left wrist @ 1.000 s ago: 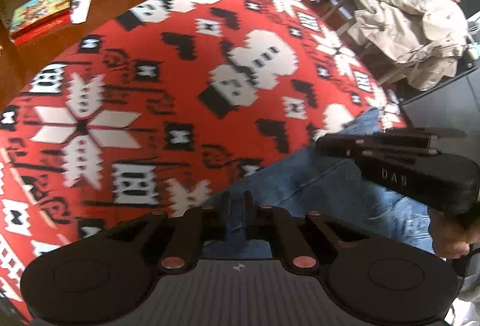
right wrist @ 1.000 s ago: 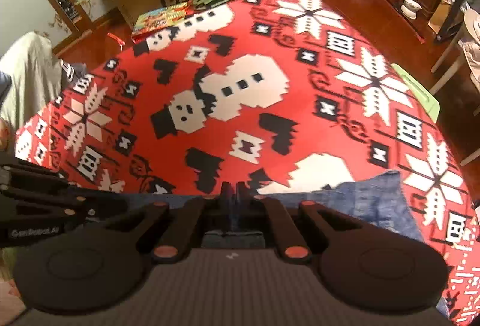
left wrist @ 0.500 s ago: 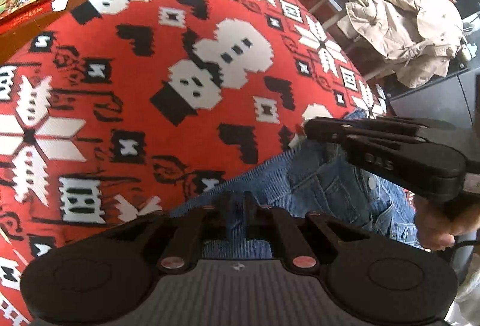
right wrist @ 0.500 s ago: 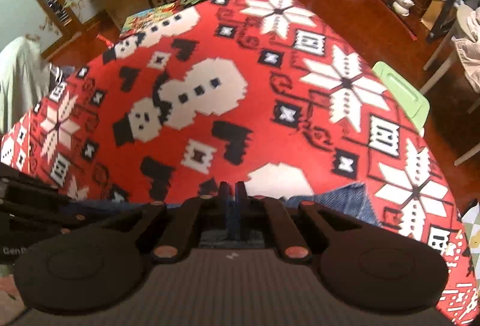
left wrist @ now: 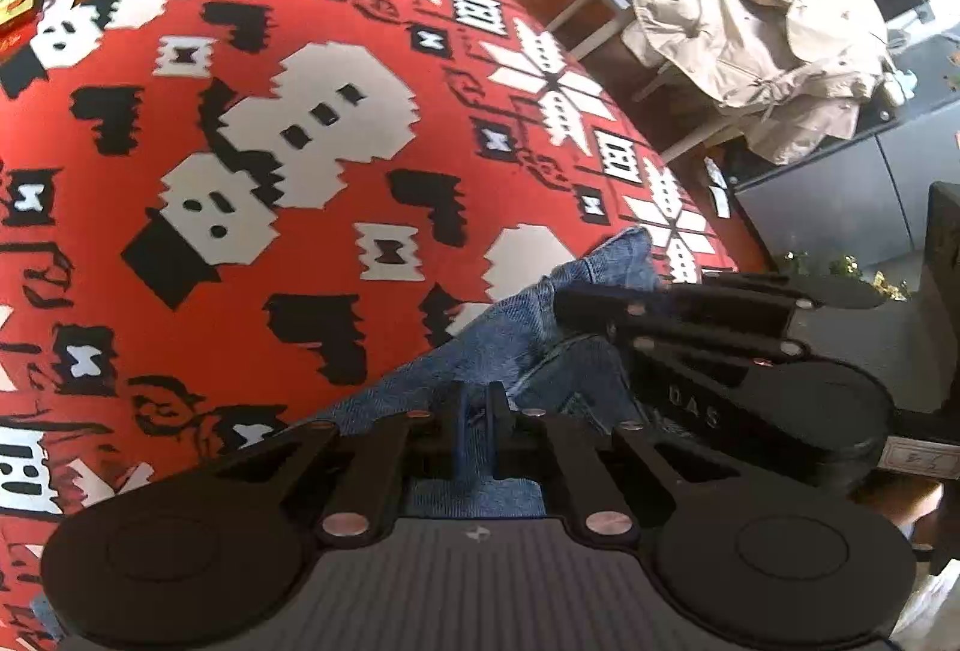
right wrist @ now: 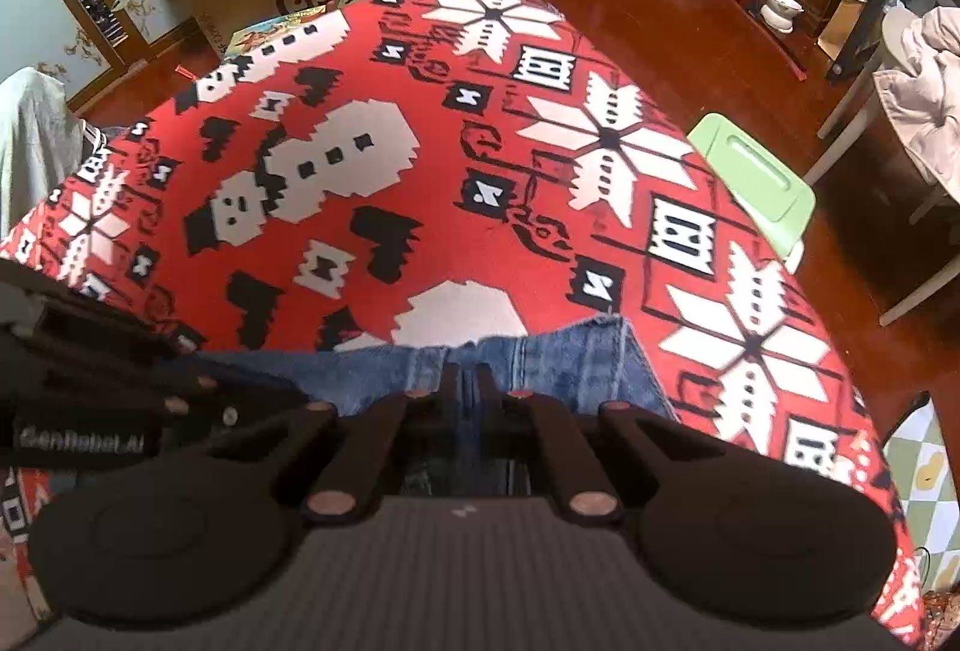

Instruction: Fold clothes

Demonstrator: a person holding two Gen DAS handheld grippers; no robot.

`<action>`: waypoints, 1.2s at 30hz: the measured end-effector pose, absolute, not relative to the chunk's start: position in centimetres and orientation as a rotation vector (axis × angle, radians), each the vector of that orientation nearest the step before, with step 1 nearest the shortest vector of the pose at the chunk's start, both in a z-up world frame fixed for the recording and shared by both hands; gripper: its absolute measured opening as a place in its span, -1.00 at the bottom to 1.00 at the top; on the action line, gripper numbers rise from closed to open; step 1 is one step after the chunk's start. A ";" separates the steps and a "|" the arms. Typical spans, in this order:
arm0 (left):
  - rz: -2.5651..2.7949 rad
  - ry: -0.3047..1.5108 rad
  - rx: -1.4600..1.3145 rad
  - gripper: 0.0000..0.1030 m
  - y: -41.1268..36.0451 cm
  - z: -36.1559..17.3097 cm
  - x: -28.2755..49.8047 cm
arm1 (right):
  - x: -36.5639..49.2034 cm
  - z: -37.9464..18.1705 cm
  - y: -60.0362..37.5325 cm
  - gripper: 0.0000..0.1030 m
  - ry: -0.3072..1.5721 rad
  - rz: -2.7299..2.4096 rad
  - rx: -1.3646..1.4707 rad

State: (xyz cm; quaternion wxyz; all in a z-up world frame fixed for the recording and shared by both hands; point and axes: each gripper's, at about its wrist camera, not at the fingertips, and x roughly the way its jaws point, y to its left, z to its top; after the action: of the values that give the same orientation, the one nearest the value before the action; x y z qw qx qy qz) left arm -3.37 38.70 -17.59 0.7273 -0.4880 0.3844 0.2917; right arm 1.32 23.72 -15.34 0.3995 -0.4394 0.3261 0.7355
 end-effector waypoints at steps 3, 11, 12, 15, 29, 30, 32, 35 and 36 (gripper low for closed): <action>0.663 0.850 -1.086 -0.93 38.9 -17.8 -3.9 | 1.3 -15.6 24.3 -0.97 0.830 1.849 -1.071; 0.674 0.862 -1.058 -0.93 38.6 -17.5 -3.8 | 2.1 -14.8 24.5 -1.00 0.808 1.819 -1.037; 0.675 0.861 -1.057 -0.93 38.6 -17.5 -3.9 | 2.5 -14.3 24.4 -1.00 0.814 1.818 -1.023; 0.674 0.852 -1.075 -0.94 38.8 -17.7 -4.1 | 3.4 -13.6 23.7 -0.94 0.811 1.809 -1.031; 0.673 0.859 -1.041 -0.94 38.6 -17.5 -3.9 | 5.9 -14.9 25.2 -0.55 0.898 1.721 -0.956; 0.673 0.858 -1.038 -0.94 38.6 -17.5 -3.9 | 5.9 -15.1 25.3 -0.75 0.910 1.724 -0.959; 0.671 0.857 -1.026 -0.94 38.5 -17.5 -3.9 | 5.7 -15.0 25.1 -0.84 0.875 1.720 -0.954; 0.664 0.858 -0.993 -0.94 38.2 -17.4 -3.8 | 5.6 -15.0 24.9 -0.93 0.822 1.707 -0.948; 0.663 0.861 -0.978 -0.94 38.1 -17.4 -3.7 | 5.6 -15.3 25.0 -0.93 0.833 1.705 -0.940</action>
State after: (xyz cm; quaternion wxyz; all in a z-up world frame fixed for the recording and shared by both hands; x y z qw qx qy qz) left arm -3.68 38.10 -17.36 0.7445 -0.4464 0.3933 0.3029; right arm 5.63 24.96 -15.27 0.4901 -0.3870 0.3430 0.7018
